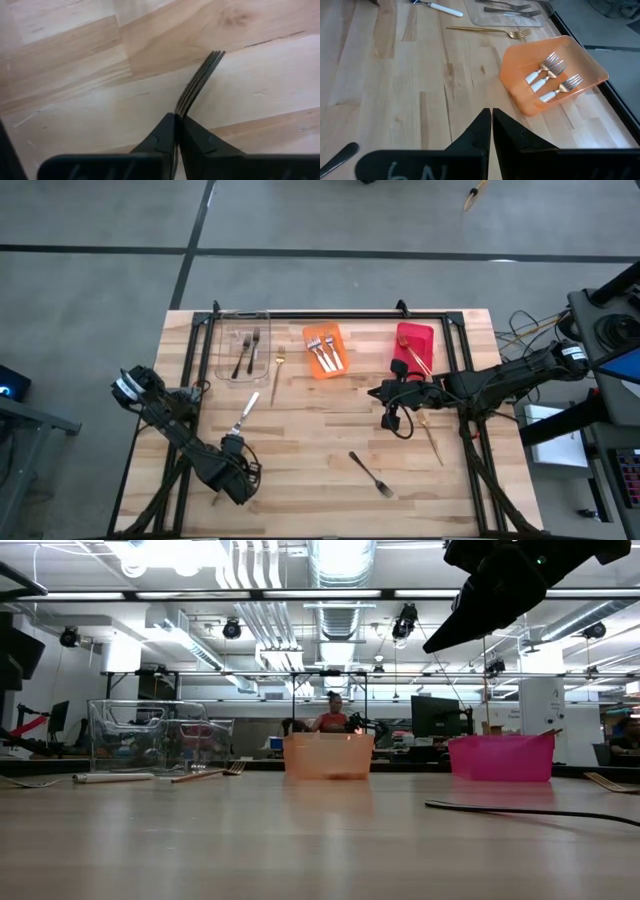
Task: Sort silverware by color (type)
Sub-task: Put the left black fork into the transparent bin
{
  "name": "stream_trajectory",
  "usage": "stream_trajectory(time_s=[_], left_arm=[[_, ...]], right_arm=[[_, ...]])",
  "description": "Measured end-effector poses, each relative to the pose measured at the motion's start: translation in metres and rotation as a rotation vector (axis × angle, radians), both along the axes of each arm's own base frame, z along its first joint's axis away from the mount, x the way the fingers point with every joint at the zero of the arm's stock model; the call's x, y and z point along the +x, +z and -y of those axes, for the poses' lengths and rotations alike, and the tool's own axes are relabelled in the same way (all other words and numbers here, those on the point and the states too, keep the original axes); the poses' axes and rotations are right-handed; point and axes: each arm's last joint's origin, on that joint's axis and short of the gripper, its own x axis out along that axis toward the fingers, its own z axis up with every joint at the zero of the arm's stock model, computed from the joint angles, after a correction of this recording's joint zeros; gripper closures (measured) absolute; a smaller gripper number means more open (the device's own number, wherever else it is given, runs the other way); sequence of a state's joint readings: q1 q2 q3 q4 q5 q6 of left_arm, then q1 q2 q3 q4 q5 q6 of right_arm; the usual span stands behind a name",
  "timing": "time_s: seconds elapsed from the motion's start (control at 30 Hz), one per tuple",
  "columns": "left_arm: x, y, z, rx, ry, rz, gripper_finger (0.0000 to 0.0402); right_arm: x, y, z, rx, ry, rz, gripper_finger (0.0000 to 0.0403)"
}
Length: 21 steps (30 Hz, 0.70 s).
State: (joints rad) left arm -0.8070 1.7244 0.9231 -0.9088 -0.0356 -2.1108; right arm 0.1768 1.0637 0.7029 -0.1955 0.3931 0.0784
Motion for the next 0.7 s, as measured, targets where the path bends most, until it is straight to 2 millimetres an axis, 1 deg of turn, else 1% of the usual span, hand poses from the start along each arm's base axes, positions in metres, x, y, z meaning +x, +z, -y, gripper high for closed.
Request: stream_trajectory(time_s=[0.17, 0.23, 0.37, 0.47, 0.6, 0.7], left_arm=[[0.001, 0.011, -0.001, 0.001, -0.026, 0.067, 0.0401], [0.004, 0.022, 0.001, -0.005, -0.055, 0.135, 0.0401], [0.013, 0.037, 0.001, 0.031, -0.165, 0.235, 0.0401], [0.025, 0.054, -0.002, 0.046, -0.236, 0.319, 0.0401], [0.047, 0.066, -0.015, 0.126, -0.302, 0.4, 0.0401], [0.067, 0.073, -0.027, 0.139, -0.371, 0.452, 0.0401]], right_arm=[[-0.001, -0.005, 0.0, -0.004, 0.002, -0.013, 0.0394], [-0.003, -0.01, 0.0, -0.005, 0.002, -0.019, 0.0394], [-0.005, -0.024, 0.001, -0.006, 0.009, 0.017, 0.0394], [-0.007, -0.033, 0.001, -0.013, 0.02, 0.077, 0.0394], [-0.01, -0.041, 0.001, -0.018, 0.028, 0.141, 0.0394], [-0.011, -0.045, 0.002, -0.016, 0.028, 0.146, 0.0394]])
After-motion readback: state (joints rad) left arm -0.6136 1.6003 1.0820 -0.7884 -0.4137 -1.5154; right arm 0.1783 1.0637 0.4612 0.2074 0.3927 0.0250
